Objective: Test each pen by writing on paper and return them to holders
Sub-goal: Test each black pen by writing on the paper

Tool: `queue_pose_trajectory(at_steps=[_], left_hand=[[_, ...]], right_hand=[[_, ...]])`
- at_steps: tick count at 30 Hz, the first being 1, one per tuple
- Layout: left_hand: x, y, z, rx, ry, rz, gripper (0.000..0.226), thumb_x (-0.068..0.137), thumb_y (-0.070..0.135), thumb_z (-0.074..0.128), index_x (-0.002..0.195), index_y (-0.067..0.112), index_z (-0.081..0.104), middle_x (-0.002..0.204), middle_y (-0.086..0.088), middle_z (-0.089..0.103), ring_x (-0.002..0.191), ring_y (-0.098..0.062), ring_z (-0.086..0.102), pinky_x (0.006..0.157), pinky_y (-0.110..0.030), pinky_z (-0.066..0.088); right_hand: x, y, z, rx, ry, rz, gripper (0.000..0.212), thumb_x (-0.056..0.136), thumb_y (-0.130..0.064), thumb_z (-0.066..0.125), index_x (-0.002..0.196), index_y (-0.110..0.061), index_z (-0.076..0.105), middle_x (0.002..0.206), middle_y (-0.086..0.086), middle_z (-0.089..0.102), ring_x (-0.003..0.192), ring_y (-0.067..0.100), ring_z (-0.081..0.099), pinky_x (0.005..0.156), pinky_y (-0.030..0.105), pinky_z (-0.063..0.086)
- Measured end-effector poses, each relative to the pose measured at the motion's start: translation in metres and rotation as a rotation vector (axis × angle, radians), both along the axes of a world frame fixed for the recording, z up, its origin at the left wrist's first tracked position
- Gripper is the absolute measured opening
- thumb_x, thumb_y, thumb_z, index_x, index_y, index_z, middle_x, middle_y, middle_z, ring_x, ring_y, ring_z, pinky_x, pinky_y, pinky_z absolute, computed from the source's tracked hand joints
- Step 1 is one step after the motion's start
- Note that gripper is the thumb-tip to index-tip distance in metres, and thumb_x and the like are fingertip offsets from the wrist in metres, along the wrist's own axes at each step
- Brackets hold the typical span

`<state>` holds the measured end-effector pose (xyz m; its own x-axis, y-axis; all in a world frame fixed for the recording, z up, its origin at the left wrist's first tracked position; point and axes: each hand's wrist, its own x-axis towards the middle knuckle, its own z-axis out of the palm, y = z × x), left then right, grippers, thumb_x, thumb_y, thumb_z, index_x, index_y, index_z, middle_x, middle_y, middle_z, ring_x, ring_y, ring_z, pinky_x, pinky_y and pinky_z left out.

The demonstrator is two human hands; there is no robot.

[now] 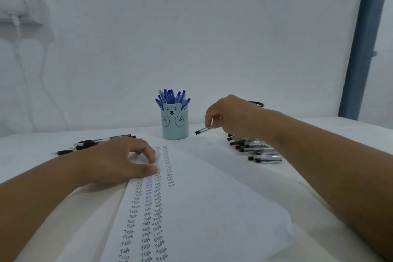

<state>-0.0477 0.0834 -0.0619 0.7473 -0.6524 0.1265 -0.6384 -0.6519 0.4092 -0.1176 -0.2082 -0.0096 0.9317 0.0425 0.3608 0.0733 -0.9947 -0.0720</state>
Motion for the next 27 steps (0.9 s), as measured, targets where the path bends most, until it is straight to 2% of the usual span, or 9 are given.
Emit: queue_pose_trajectory(at_steps=[2,5,10,12,15,18,22,24,27], left_hand=[[-0.001,-0.002,-0.001,-0.029,0.001,-0.01,0.047,0.058,0.076,0.067,0.099,0.053,0.067,0.12,0.035,0.06,0.118,0.014,0.05,0.103,-0.025,0.039],[0.0,-0.004,-0.002,-0.028,0.004,0.0,0.039,0.062,0.072,0.069,0.097,0.055,0.066,0.118,0.037,0.06,0.109,0.013,0.054,0.095,-0.024,0.04],[0.008,-0.003,-0.003,-0.042,0.009,-0.014,0.077,0.039,0.098,0.058,0.103,0.055,0.067,0.116,0.048,0.056,0.116,0.019,0.048,0.102,-0.027,0.041],[0.009,-0.003,-0.003,-0.032,0.016,-0.024,0.085,0.034,0.102,0.055,0.104,0.054,0.067,0.116,0.05,0.053,0.119,0.016,0.047,0.107,-0.031,0.04],[0.01,-0.003,-0.003,-0.038,0.014,-0.036,0.087,0.034,0.103,0.055,0.104,0.053,0.067,0.117,0.049,0.054,0.12,0.015,0.048,0.107,-0.032,0.04],[0.011,-0.002,-0.005,-0.051,0.015,-0.035,0.082,0.038,0.1,0.058,0.104,0.053,0.068,0.117,0.049,0.054,0.121,0.015,0.048,0.107,-0.032,0.04],[0.009,-0.004,-0.004,-0.075,0.003,-0.041,0.062,0.049,0.085,0.063,0.101,0.053,0.068,0.116,0.048,0.055,0.115,0.019,0.049,0.097,-0.021,0.039],[0.007,-0.006,-0.004,-0.072,-0.01,-0.045,0.052,0.054,0.079,0.065,0.101,0.055,0.068,0.116,0.049,0.054,0.113,0.02,0.049,0.095,-0.018,0.038],[0.005,-0.006,-0.003,-0.071,0.001,-0.042,0.035,0.065,0.069,0.071,0.097,0.055,0.068,0.114,0.047,0.057,0.109,0.025,0.048,0.092,-0.012,0.036]], right_hand=[[-0.006,-0.012,0.009,0.014,0.026,-0.044,0.025,0.093,-0.006,0.062,0.089,-0.029,0.071,0.081,-0.017,0.063,0.073,0.009,0.066,0.065,0.028,0.053],[-0.012,-0.029,0.015,-0.026,0.074,-0.107,0.026,0.09,-0.004,0.062,0.083,-0.028,0.069,0.087,-0.009,0.067,0.084,0.019,0.069,0.08,0.037,0.059],[-0.011,-0.045,0.01,-0.125,0.144,-0.27,0.032,0.079,0.007,0.053,0.09,-0.014,0.075,0.092,0.006,0.071,0.087,0.03,0.071,0.079,0.043,0.061],[-0.012,-0.048,0.01,-0.147,0.151,-0.319,0.028,0.077,0.008,0.047,0.087,-0.008,0.067,0.082,0.006,0.065,0.078,0.029,0.068,0.073,0.038,0.059],[-0.015,-0.048,0.011,-0.201,0.142,-0.363,0.028,0.079,0.008,0.045,0.063,-0.014,0.043,0.063,0.001,0.044,0.053,0.019,0.043,0.056,0.027,0.039],[-0.017,-0.045,0.012,-0.223,0.137,-0.387,0.031,0.081,0.008,0.046,0.061,-0.014,0.039,0.061,0.001,0.039,0.051,0.019,0.036,0.052,0.023,0.031],[-0.013,-0.034,0.011,-0.209,0.063,-0.374,0.03,0.079,0.011,0.048,0.094,-0.005,0.07,0.089,0.01,0.068,0.062,0.022,0.052,0.056,0.024,0.041],[-0.011,-0.022,0.01,-0.212,0.029,-0.339,0.04,0.079,0.011,0.048,0.107,-0.008,0.07,0.105,0.012,0.07,0.08,0.027,0.065,0.068,0.03,0.053],[-0.008,0.004,-0.001,-0.204,-0.029,-0.22,0.042,0.087,0.002,0.049,0.118,-0.019,0.067,0.118,0.004,0.065,0.101,0.028,0.066,0.078,0.034,0.053]])
